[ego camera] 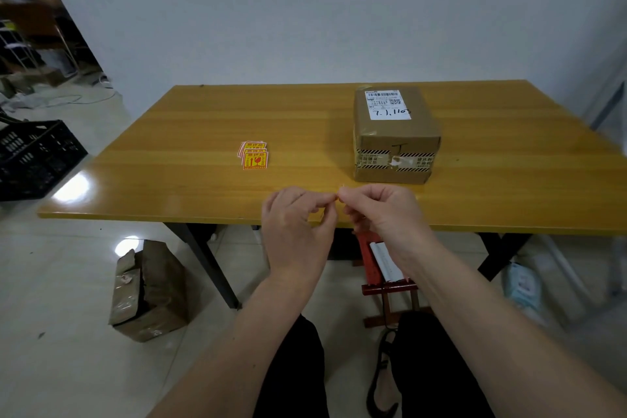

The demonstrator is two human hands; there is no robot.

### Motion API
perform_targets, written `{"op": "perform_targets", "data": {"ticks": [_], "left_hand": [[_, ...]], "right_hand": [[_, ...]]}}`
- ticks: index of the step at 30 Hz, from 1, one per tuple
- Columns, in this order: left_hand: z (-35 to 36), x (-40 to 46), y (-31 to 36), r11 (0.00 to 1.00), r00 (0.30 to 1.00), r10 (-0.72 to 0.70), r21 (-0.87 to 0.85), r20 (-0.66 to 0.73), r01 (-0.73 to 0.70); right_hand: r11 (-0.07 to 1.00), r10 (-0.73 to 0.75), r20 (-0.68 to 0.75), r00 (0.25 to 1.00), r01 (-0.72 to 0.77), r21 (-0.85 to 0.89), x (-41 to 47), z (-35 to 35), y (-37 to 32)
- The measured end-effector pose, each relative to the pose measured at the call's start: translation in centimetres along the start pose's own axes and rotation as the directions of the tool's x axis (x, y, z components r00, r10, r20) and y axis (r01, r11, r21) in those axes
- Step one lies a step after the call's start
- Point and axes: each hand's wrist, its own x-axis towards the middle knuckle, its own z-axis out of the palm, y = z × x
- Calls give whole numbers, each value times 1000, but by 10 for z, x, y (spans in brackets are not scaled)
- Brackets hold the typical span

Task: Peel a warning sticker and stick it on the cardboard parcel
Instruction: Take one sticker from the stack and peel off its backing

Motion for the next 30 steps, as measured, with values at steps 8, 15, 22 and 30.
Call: {"op": "perform_targets", "data": {"ticks": [8, 15, 22, 30], "left_hand": [[-3, 2, 4, 998, 998, -45, -40, 54, 47], [-2, 3, 4, 995, 995, -73, -58, 67, 77], [0, 1, 3, 996, 994, -74, -52, 78, 78], [-1, 1, 3, 993, 993, -83, -75, 85, 90]], "right_hand": [[997, -36, -22, 999, 35, -64, -2, 0, 1], [996, -46, -17, 999, 44, -74, -1, 0, 0], [998, -27, -49, 998, 24, -59, 1, 0, 2], [997, -38, -26, 999, 36, -72, 0, -1, 3]]}}
